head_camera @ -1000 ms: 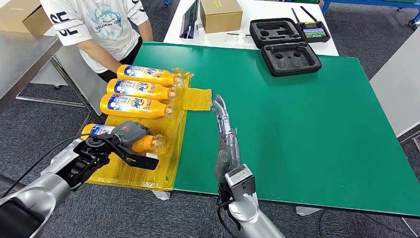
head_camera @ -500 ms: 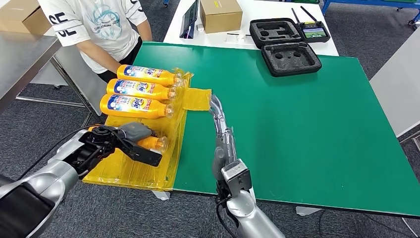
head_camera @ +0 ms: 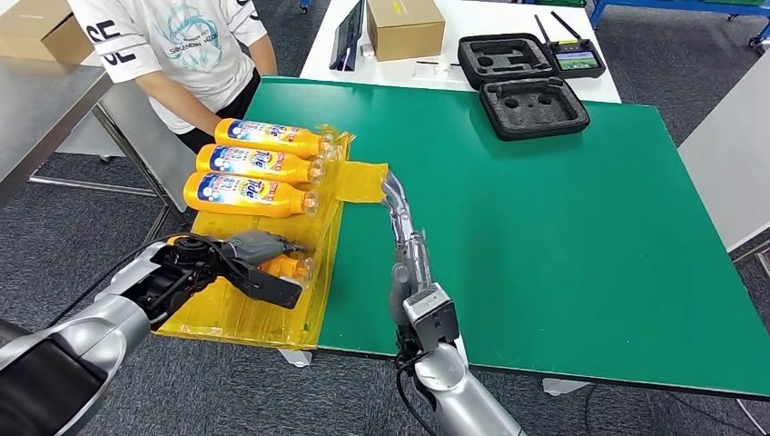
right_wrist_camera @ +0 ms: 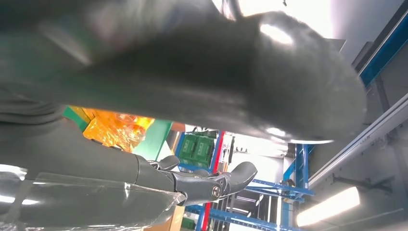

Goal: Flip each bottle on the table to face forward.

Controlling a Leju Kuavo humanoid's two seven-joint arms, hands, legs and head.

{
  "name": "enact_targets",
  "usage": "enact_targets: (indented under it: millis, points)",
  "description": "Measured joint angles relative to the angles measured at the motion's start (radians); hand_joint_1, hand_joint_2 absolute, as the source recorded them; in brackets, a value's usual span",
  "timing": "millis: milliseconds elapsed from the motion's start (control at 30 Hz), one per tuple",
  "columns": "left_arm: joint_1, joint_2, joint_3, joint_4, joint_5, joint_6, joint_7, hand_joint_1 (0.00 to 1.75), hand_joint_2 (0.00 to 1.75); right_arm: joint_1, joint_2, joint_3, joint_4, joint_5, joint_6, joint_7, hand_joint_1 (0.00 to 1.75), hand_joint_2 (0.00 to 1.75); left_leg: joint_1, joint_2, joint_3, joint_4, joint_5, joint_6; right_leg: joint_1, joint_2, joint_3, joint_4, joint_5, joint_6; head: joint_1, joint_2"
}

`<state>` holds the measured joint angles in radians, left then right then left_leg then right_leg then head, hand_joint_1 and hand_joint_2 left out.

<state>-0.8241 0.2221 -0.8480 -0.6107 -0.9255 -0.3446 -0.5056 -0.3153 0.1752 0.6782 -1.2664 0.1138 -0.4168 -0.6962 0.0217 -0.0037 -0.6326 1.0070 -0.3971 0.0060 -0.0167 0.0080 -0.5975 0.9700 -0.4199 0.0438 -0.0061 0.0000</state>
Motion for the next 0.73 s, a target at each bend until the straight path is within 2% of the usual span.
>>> enact_targets:
  millis: [33, 167, 367, 733]
  points:
    - [0.001, 0.0, -0.001, 0.0, 0.003, 0.001, -0.002, 0.0, 1.75, -0.001, 0.0, -0.001, 0.002, -0.001, 0.002, 0.0, 0.0, 0.0, 0.0, 0.0, 0.0, 0.0, 0.0, 0.0, 0.0, 0.0, 0.0, 0.0, 0.0, 0.0, 0.0, 0.0]
    - [0.011, 0.001, -0.008, 0.0, 0.012, 0.03, 0.01, 0.0, 0.0, -0.002, 0.0, -0.006, 0.008, -0.001, 0.007, 0.0, 0.0, 0.0, 0.0, 0.0, 0.0, 0.0, 0.0, 0.0, 0.0, 0.0, 0.0, 0.0, 0.0, 0.0, 0.0, 0.0]
    - [0.036, 0.005, -0.01, -0.003, 0.045, 0.078, 0.024, 0.0, 0.0, -0.002, 0.0, -0.006, 0.016, 0.001, 0.011, 0.0, 0.0, 0.0, 0.0, 0.0, 0.0, 0.0, 0.0, 0.0, 0.0, 0.0, 0.0, 0.0, 0.0, 0.0, 0.0, 0.0]
    - [0.062, 0.014, 0.044, -0.018, 0.18, 0.105, -0.029, 0.0, 0.0, -0.002, 0.006, -0.007, 0.032, 0.014, 0.023, 0.0, 0.0, 0.0, 0.0, 0.0, 0.0, 0.0, 0.0, 0.0, 0.0, 0.0, 0.0, 0.0, 0.0, 0.0, 0.0, 0.0]
